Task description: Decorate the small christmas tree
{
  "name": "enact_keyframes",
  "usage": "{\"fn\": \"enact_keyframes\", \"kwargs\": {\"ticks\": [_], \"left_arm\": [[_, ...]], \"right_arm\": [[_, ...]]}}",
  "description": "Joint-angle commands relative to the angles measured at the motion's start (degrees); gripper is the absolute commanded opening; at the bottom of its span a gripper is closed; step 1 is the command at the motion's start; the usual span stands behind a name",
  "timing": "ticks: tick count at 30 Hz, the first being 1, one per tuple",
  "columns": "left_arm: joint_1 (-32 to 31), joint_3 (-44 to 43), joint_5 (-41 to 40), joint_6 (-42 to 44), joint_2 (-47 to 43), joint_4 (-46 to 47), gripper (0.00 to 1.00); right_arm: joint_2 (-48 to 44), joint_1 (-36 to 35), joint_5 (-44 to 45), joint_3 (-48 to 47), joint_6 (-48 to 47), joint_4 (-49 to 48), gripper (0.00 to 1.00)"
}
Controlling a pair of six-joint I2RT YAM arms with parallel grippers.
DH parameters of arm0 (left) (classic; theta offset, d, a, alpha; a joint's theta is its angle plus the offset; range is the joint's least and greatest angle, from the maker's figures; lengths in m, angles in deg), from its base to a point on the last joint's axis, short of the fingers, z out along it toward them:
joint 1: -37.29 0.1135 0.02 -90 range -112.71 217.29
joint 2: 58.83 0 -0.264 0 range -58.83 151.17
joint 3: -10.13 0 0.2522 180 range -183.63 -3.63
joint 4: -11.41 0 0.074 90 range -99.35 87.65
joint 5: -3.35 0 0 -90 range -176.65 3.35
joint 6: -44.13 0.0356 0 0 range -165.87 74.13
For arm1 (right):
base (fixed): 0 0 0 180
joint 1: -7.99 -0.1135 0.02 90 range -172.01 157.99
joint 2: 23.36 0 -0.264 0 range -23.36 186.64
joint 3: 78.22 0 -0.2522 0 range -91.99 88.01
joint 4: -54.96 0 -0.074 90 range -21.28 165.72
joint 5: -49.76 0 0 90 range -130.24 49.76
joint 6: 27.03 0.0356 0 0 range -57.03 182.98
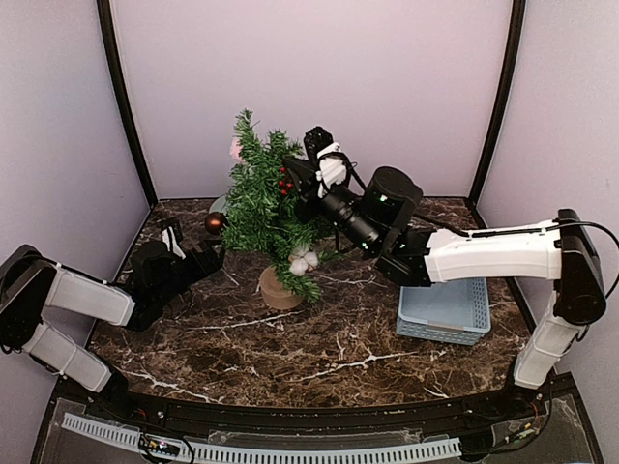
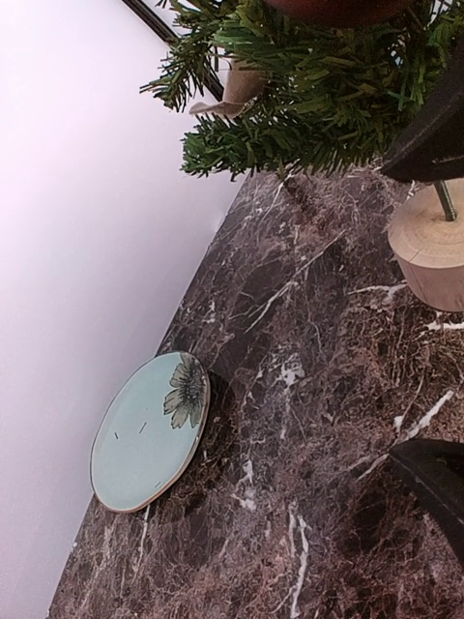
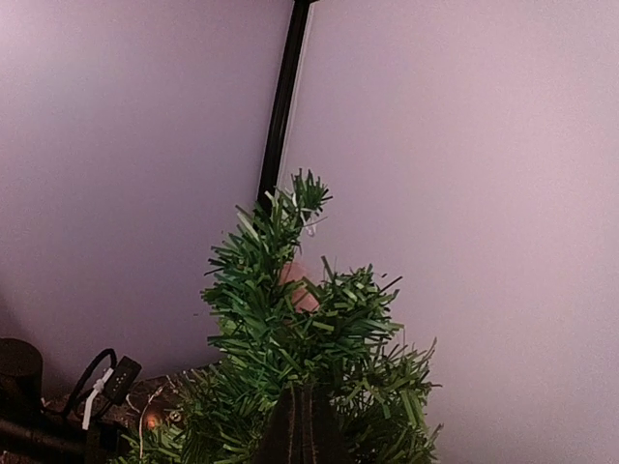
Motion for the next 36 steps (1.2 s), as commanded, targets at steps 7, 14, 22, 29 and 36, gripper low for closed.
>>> {"fn": "enact_keyframes", "kwargs": {"ticks": [7, 14, 22, 29, 36], "left_arm": [[0.3, 1.1, -1.0, 1.1, -1.1, 0.5, 0.95], [0.3, 1.0, -0.7, 1.1, -0.6, 0.8, 0.95], [0.3, 0.9, -0.6, 0.8, -0.6, 1.0, 0.95], [0.3, 1.0, -0.9, 1.2, -1.4, 0.3, 0.95], [0.3, 1.3, -1.0, 1.0, -1.1, 0.5, 0.95]], "right_arm": [[0.6, -1.4, 6.2, 0.5, -4.7, -6.4, 0.0], [-1.5, -2.1, 5.7, -0.2, -6.1, -5.0, 0.0], [-0.8, -2.2, 8.0, 1.4, -8.4, -6.6, 0.0], [1.5, -2.2, 8.1, 1.6, -7.3, -5.9, 0.0], [2.2, -2.2, 8.5, 2.4, -6.4, -5.0, 0.0]]}}
